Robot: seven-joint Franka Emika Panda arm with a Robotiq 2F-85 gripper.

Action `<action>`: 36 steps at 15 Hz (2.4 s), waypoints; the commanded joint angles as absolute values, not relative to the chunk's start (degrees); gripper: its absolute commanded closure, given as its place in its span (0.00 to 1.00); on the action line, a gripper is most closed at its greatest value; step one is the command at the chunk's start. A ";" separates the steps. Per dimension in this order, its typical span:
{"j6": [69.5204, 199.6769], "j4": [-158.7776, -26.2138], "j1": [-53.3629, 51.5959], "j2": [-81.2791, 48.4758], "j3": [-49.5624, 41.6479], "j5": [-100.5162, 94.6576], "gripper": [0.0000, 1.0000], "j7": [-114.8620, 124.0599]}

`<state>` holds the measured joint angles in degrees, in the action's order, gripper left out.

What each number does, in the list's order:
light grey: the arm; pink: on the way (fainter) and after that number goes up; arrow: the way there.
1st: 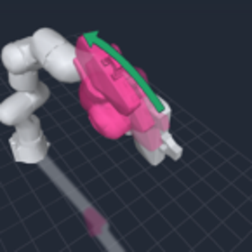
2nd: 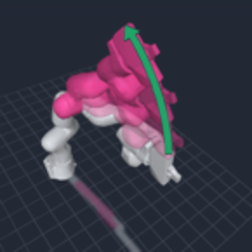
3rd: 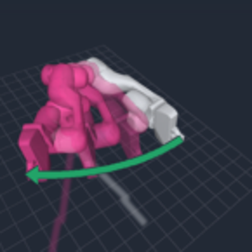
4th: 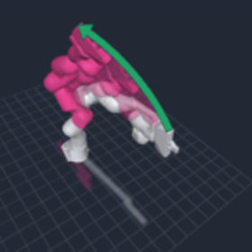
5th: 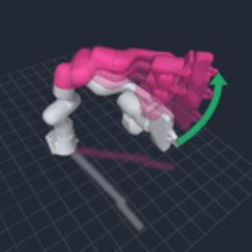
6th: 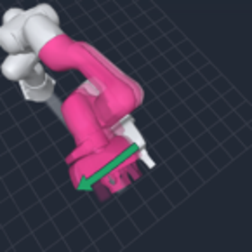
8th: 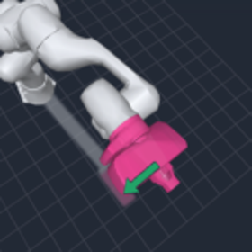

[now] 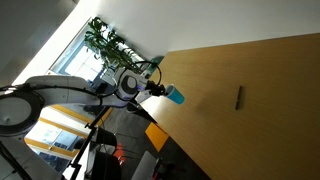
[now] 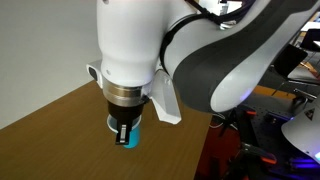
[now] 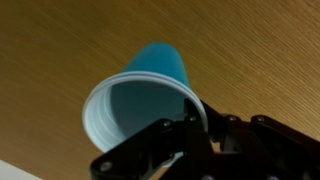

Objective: Move the cup to the left of the table

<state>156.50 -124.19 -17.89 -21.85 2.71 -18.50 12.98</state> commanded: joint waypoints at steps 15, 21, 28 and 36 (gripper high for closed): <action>155.17 -121.90 -15.67 -23.87 2.84 -16.07 0.03 10.14; 157.06 -125.80 -15.90 -19.21 2.24 -15.16 0.00 12.39; 157.41 -133.84 -15.80 -7.64 -3.56 -18.31 0.00 26.25; 158.10 -144.71 -6.74 7.31 -1.95 -24.55 0.00 42.39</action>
